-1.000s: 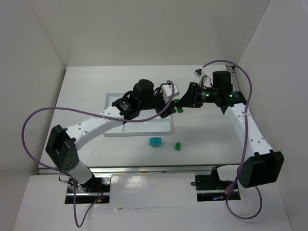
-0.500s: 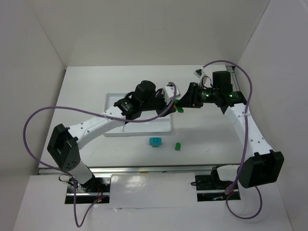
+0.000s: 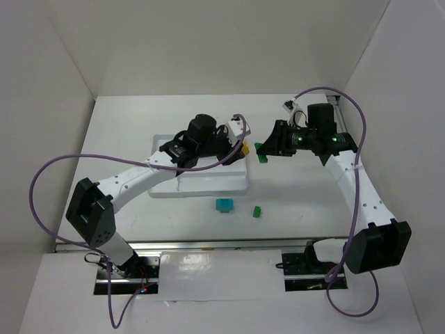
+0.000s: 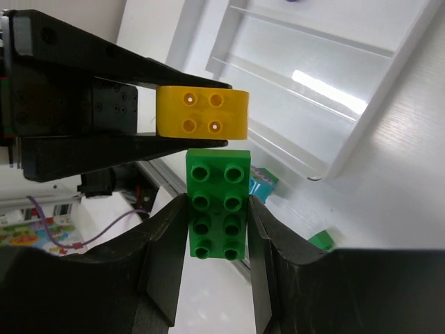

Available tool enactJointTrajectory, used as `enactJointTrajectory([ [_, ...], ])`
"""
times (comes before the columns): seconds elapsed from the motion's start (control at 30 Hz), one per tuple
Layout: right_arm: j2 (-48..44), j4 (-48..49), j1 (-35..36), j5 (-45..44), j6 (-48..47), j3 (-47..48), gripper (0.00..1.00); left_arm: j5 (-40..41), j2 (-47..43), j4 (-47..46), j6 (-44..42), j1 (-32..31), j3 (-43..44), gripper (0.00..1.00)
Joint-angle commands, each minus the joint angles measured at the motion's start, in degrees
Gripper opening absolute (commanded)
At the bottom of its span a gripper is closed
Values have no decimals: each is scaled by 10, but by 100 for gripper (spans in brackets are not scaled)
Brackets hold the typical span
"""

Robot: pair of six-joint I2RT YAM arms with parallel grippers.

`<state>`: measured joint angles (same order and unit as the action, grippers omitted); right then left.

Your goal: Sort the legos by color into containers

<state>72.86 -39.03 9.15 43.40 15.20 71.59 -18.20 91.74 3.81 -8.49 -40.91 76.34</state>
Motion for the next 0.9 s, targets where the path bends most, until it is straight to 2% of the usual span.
enactJointTrajectory([
  [0.0, -23, -9, 4, -49, -4, 21, 21, 12, -25, -8, 26, 14, -21, 0],
  [0.1, -33, 4, 4, -93, 11, 21, 21, 85, -32, 3, 102, 45, -50, 0],
  [0.2, -40, 18, 4, -139, 18, 13, 21, 85, -20, 34, 162, 79, -61, 0],
  [0.4, -29, 26, -1, -146, 18, -4, 21, 32, 48, 80, 260, 107, -36, 0],
  [0.47, -29, 26, -1, -151, 18, -4, 21, -8, 69, 85, 271, 114, -29, 0],
  [0.6, -34, 20, -1, -164, 18, -11, 21, -8, 104, 80, 298, 114, -29, 0],
  [0.77, -34, 20, -1, -164, 13, -23, 21, 39, 121, 90, 311, 114, -16, 0],
  [0.8, -34, 20, -1, -164, 13, -23, 21, 44, 127, 95, 311, 114, -11, 2],
  [0.83, -34, 25, -1, -164, 13, -29, 21, 44, 127, 102, 311, 114, -6, 15],
  [0.87, -34, 26, -1, -159, 13, -29, 21, 49, 135, 102, 316, 114, -6, 23],
])
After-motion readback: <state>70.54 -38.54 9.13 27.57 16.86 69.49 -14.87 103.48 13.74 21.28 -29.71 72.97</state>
